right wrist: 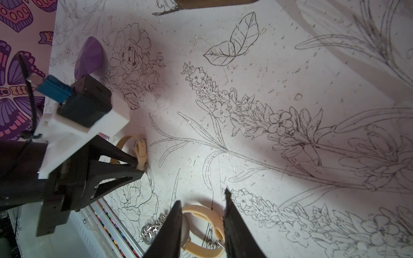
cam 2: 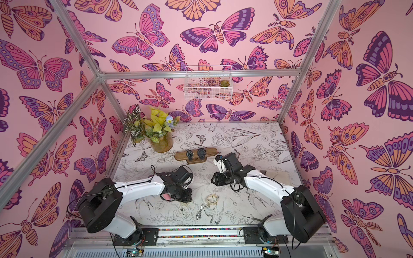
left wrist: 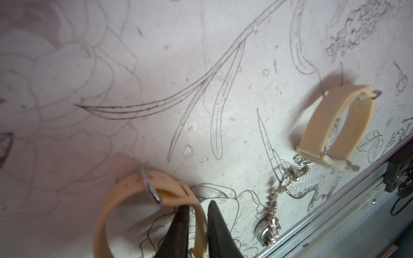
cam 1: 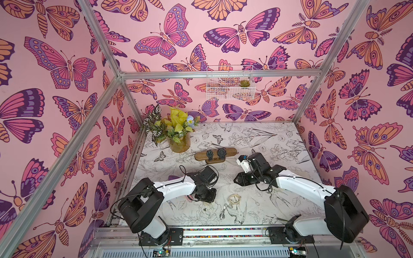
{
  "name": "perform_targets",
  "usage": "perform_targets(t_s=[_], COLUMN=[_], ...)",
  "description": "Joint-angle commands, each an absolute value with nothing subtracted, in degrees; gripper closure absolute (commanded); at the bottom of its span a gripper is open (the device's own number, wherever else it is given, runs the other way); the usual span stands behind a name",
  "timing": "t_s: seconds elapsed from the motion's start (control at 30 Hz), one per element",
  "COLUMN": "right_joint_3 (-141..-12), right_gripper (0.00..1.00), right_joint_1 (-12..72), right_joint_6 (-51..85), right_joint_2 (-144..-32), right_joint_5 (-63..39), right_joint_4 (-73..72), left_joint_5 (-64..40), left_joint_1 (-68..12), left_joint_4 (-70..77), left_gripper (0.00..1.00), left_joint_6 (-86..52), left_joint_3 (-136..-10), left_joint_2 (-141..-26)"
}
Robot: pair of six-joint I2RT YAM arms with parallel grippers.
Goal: Place watch on stand
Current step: Pick up the watch at the center of the board.
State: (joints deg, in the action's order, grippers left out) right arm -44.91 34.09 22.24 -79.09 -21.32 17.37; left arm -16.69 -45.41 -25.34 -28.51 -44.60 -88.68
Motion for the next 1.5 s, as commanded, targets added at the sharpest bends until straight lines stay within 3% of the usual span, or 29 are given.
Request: perform_targets(t_s=[0.0,0.27,0.73,1.47], right_joint_3=[-44.3,-43.9,-44.3,-46.4], right_gripper=[0.66,0.66,0.66,0.68], right_joint_1=[33.6,33.4,33.1,33.1], right_joint_6=[21.3,21.2,19.7,17.1], right_joint_2=[-79.3,-79.1,-76.4,-65.6], right_joint_5=[-21.7,-21.6,-22.1,-19.2], right_joint_4=[17.6,17.4,16.5,13.7], left_joint_5=[-17.0,-19.2,-25.5,-39.4], left_joint_1=[-45.6,-45.6,-42.1,-31.1], left_joint_4=[-26.1,-26.1,-25.0,-7.8], left_gripper=[0.85,1.00,1.00,1.00], left_joint_6=[-27.7,-28.0,-31.0,-40.9], left_joint_3=[-46.5,-49.4,-55.0,-57.6], left_joint_2=[-89.5,-89.5,-85.1,-79.0])
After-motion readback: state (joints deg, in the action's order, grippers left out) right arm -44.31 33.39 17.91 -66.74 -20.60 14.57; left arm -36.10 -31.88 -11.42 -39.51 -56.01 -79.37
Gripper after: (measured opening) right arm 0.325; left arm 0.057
